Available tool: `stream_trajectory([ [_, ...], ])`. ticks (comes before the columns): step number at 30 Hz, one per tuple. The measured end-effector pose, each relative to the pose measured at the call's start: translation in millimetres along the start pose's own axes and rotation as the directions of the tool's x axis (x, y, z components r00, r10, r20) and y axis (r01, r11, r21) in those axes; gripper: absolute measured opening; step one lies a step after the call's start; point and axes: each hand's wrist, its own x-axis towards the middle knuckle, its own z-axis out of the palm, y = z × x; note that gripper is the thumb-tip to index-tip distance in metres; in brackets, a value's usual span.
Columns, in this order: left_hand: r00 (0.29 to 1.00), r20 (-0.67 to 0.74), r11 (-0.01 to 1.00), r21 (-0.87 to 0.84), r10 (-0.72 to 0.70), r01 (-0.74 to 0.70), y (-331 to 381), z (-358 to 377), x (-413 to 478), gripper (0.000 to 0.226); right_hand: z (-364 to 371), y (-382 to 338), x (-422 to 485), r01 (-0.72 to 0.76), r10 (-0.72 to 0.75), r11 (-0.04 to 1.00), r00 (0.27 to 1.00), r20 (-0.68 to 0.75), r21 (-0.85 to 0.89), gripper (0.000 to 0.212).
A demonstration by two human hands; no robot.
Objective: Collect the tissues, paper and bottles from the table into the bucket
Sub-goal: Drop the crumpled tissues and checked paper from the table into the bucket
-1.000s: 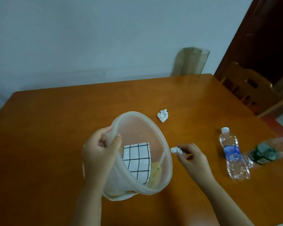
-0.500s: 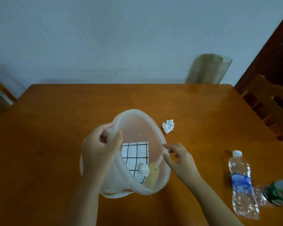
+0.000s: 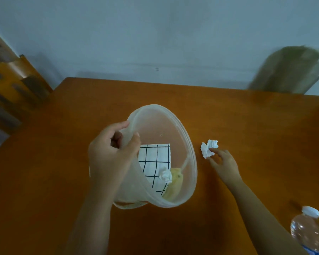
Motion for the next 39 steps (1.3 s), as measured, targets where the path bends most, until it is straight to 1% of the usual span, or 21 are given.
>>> stream_trajectory([
  [3, 1.000, -0.006, 1.000, 0.006, 0.011, -0.011, 0, 4, 3, 0.028, 6, 7, 16, 0.009, -0.009, 1.000, 1.000, -0.004, -0.006, 0.034],
  [8, 0.999, 0.005, 0.999, 0.007, 0.043, -0.043, -2, 7, 5, 0.029, 19, 10, 37, 0.072, -0.072, 0.997, 0.995, 0.066, 0.003, 0.035],
  [10, 0.999, 0.012, 0.999, -0.004, 0.044, -0.044, -3, 7, 5, 0.029, 24, 13, 41, 0.061, -0.057, 0.998, 0.992, 0.114, -0.028, 0.036],
  [13, 0.999, 0.015, 0.999, -0.015, 0.032, -0.032, -4, 6, 4, 0.028, 28, 20, 40, 0.016, 0.004, 0.995, 0.980, 0.197, -0.099, 0.039],
  [15, 1.000, 0.010, 1.000, -0.014, 0.028, -0.028, -5, 6, 3, 0.027, 28, 24, 35, 0.013, 0.017, 0.990, 0.978, 0.207, -0.140, 0.038],
  [19, 1.000, 0.012, 1.000, -0.027, 0.002, -0.002, -8, 3, -3, 0.029, 26, 29, 13, -0.012, 0.038, 0.990, 0.983, 0.179, -0.142, 0.037],
  [23, 1.000, 0.030, 0.999, -0.043, 0.006, -0.005, -12, -3, -13, 0.029, 23, 36, -21, -0.078, 0.091, 0.991, 0.990, 0.112, -0.113, 0.031],
  [29, 0.997, 0.075, 0.996, -0.091, -0.016, 0.023, -15, -16, -29, 0.030, 22, 34, -83, -0.153, 0.158, 0.986, 0.984, -0.080, 0.069, 0.019],
  [32, 0.993, 0.114, 0.993, -0.116, -0.009, 0.022, -19, -27, -36, 0.030, 23, 26, -113, -0.154, 0.173, 0.980, 0.971, -0.167, 0.124, 0.012],
  [36, 0.989, 0.146, 0.988, -0.155, 0.008, 0.015, -23, -37, -41, 0.028, 16, 4, -140, -0.146, 0.198, 0.970, 0.938, -0.286, 0.194, 0.010],
  [39, 0.981, 0.193, 0.978, -0.205, 0.007, 0.034, -26, -47, -47, 0.022, 3, -26, -165, -0.059, 0.138, 0.977, 0.909, -0.394, 0.206, 0.009],
])
